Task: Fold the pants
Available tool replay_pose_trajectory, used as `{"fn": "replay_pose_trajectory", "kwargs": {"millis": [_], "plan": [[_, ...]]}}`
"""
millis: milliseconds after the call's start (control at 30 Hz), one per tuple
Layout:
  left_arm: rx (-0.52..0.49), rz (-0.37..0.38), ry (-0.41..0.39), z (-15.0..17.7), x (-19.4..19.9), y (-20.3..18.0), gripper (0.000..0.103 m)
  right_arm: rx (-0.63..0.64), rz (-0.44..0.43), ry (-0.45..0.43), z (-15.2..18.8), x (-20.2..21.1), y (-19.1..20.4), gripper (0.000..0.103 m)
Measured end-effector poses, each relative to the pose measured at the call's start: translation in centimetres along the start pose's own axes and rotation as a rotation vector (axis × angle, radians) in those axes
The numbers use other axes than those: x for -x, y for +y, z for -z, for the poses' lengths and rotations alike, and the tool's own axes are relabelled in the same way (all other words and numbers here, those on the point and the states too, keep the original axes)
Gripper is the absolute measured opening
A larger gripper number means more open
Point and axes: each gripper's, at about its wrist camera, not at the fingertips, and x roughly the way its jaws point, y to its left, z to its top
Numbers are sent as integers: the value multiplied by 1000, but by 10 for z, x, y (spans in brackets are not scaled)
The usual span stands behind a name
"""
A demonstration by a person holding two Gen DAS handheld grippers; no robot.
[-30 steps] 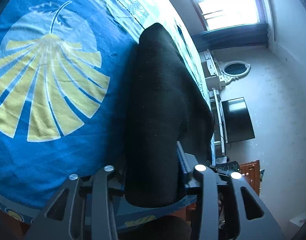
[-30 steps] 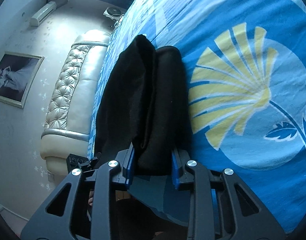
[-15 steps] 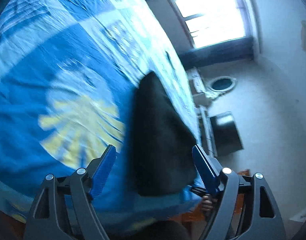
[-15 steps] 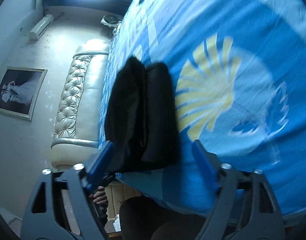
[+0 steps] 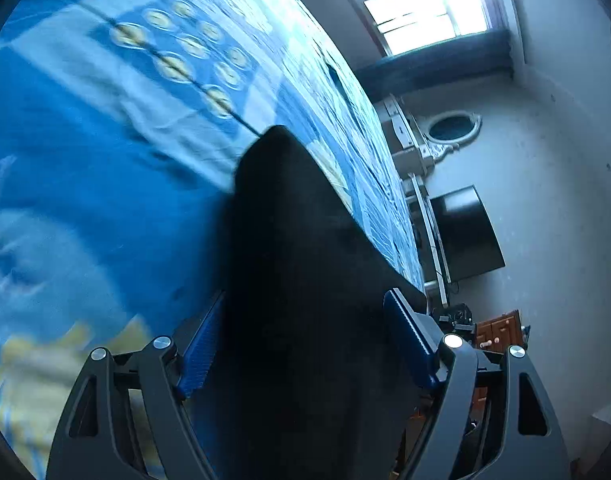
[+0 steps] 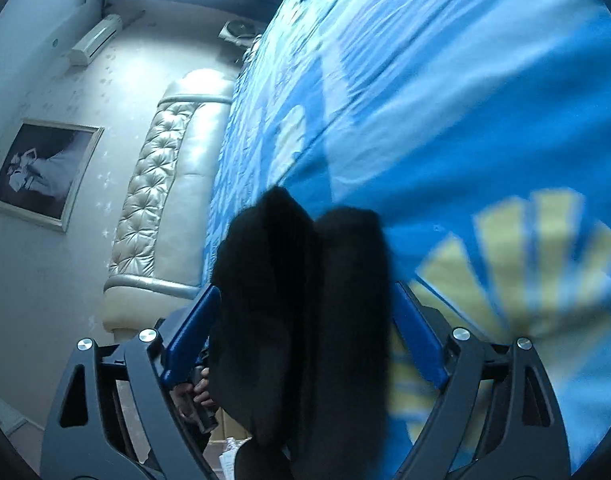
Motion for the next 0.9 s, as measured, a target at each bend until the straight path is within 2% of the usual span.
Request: {"fn": "replay_pose_trajectory", "kwargs": {"millis": [267, 300, 400, 433, 467, 500, 600, 700, 800, 900], "plan": [[-4, -15, 124, -16, -19, 1, 80, 28, 2, 27, -13, -18, 10, 90], [13, -13, 129, -19, -21, 2, 80, 38, 14, 31, -13, -19, 11, 87], [57, 17, 110, -23, -20, 7, 79, 61, 71, 44, -11, -25, 12, 63], [50, 15, 104, -24, -20, 8, 72, 60, 73, 45, -11, -25, 10, 54], [29, -9, 104, -23, -22, 7, 62, 60, 73, 46, -11, -24, 9, 52], [-8, -67, 119, -22, -26, 6, 50, 58, 70, 44, -11, -24, 7, 47], [-47, -91, 102, -19, -26, 3, 41, 54, 58, 38, -10, -23, 4, 40], [-102, -126, 72, -17, -23, -5, 34, 58, 51, 33, -9, -22, 3, 37], [-174, -183, 47, -17, -24, -19, 31, 74, 50, 25, -8, -22, 7, 35], [-206, -215, 34, -17, -23, -26, 30, 86, 53, 19, -8, -23, 10, 34]]}}
